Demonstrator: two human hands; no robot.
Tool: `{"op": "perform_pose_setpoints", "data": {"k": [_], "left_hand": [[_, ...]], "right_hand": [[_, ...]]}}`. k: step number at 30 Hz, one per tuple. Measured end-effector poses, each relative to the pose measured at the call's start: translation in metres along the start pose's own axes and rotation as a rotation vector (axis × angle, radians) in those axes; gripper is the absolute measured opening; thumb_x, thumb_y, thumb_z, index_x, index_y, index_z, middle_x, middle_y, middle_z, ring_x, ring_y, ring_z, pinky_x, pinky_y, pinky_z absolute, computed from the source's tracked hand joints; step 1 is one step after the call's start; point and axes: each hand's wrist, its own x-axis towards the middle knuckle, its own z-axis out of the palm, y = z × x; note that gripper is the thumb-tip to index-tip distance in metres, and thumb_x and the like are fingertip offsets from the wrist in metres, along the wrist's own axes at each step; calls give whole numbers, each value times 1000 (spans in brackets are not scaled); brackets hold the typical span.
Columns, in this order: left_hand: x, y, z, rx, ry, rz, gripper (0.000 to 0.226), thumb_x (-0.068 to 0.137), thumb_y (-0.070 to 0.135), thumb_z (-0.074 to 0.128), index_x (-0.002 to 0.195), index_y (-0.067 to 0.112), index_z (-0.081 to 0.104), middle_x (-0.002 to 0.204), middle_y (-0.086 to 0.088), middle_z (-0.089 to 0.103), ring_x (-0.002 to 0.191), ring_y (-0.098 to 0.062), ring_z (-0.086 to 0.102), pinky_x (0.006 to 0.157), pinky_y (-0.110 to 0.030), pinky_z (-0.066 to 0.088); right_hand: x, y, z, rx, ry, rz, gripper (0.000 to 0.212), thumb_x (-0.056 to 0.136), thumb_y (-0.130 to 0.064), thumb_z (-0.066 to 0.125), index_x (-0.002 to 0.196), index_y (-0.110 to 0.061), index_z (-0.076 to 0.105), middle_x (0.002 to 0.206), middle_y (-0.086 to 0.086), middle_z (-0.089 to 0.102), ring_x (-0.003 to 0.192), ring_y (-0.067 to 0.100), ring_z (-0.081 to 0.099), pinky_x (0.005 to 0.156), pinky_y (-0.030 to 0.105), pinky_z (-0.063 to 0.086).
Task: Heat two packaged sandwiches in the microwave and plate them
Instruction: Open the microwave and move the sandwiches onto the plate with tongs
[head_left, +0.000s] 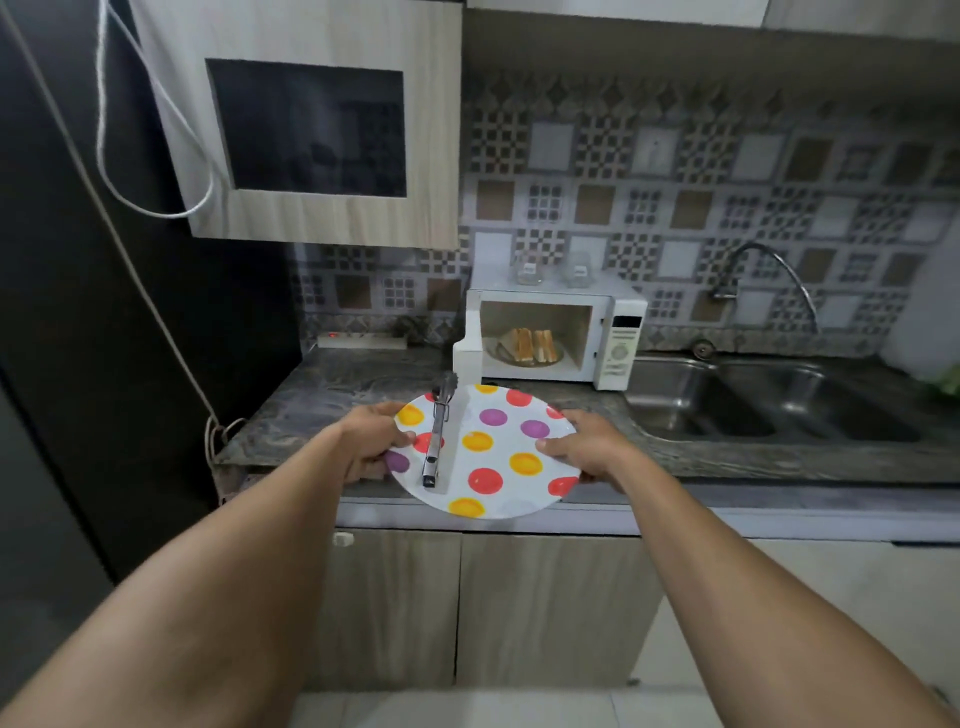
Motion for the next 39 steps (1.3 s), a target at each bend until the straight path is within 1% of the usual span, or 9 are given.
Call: {"op": "perform_pose_setpoints", "data": {"k": [4, 8, 12, 17, 23, 28, 34, 37, 39], "left_hand": [[-4, 13, 41, -25, -43, 7, 45, 95, -5, 51, 131, 20, 59, 111, -8, 72, 43, -8, 58, 36, -15, 43], [7, 27, 80, -35, -84, -7, 48, 94, -3, 54, 134, 24, 57, 111, -5, 72, 54, -11, 57, 44, -19, 48], [19, 38, 115, -39, -129, -18, 40, 94, -4, 54, 123, 22, 62, 109, -4, 72, 50, -9, 56, 46, -20, 49], [60, 53, 150, -1, -146, 8, 43, 94, -5, 52, 123, 23, 65, 106, -5, 72, 45, -9, 55, 55, -26, 54], [135, 61, 182, 11, -159, -4, 46, 94, -3, 53, 128, 27, 62, 107, -6, 72, 54, -15, 61, 60, -31, 56], [194, 63, 201, -3, -145, -13, 47, 92, -3, 56, 130, 26, 60, 105, -7, 71, 83, -25, 71, 71, -41, 61], [256, 60, 213, 23, -110, 22, 44, 90, -6, 59, 125, 20, 64, 111, -11, 68, 79, -24, 62, 57, -29, 49], [289, 51, 216, 51, -75, 14, 35, 89, -8, 55, 113, 14, 69, 104, -15, 70, 87, -30, 67, 60, -30, 51], [308, 44, 219, 49, -54, -3, 38, 89, -7, 52, 116, 14, 68, 106, -18, 70, 98, -36, 66, 66, -32, 52]], "right_hand": [[-15, 15, -39, 21, 45, 26, 38, 84, -14, 80, 120, -12, 66, 108, 8, 73, 90, 26, 73, 67, 34, 61], [-22, 30, -75, 54, 99, 69, 38, 84, -10, 80, 120, -9, 67, 106, 9, 74, 90, 27, 73, 78, 43, 62], [-22, 44, -104, 84, 141, 91, 38, 84, -7, 79, 120, -8, 66, 105, 9, 74, 89, 26, 72, 75, 40, 61], [5, 65, -131, 95, 191, 129, 44, 83, -13, 81, 123, -13, 63, 111, 8, 72, 92, 27, 72, 77, 41, 62], [67, 80, -150, 90, 212, 140, 46, 82, -12, 81, 125, -15, 64, 111, 7, 72, 92, 26, 71, 75, 39, 61], [122, 88, -159, 64, 195, 179, 41, 83, -12, 81, 119, -20, 64, 110, 6, 71, 93, 27, 70, 78, 43, 61], [197, 101, -159, 48, 184, 200, 51, 80, -13, 84, 127, -15, 65, 116, 8, 71, 100, 29, 69, 86, 45, 59], [237, 110, -152, 41, 158, 188, 51, 80, -11, 83, 127, -14, 65, 114, 5, 71, 100, 27, 67, 87, 43, 58], [257, 117, -145, 36, 151, 175, 50, 80, -9, 82, 127, -13, 65, 112, 4, 70, 99, 26, 67, 86, 40, 57]]}}
